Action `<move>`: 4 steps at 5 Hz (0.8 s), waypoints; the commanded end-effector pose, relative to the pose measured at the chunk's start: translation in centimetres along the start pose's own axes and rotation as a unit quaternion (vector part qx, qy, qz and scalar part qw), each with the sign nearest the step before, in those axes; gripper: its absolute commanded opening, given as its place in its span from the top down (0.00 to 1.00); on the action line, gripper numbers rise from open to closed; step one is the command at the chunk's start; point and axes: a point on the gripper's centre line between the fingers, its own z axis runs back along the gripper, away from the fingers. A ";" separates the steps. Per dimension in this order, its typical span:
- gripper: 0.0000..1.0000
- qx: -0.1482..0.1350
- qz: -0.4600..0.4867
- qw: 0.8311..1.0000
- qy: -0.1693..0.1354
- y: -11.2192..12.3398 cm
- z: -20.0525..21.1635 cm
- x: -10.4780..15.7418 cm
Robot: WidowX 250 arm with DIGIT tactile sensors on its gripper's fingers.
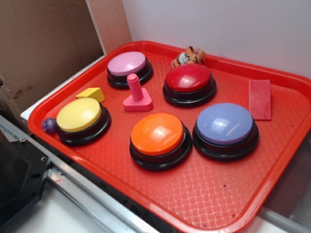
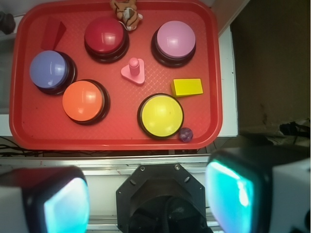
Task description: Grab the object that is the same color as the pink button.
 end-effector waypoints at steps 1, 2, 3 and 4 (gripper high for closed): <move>0.00 0.000 0.000 1.000 0.000 0.0 0.0 0.0; 0.00 0.001 0.040 0.999 -0.031 0.4 -1.9 2.2; 0.00 0.004 0.064 0.997 -0.037 1.3 -3.9 4.4; 0.00 -0.003 0.077 0.996 -0.050 1.9 -6.2 6.4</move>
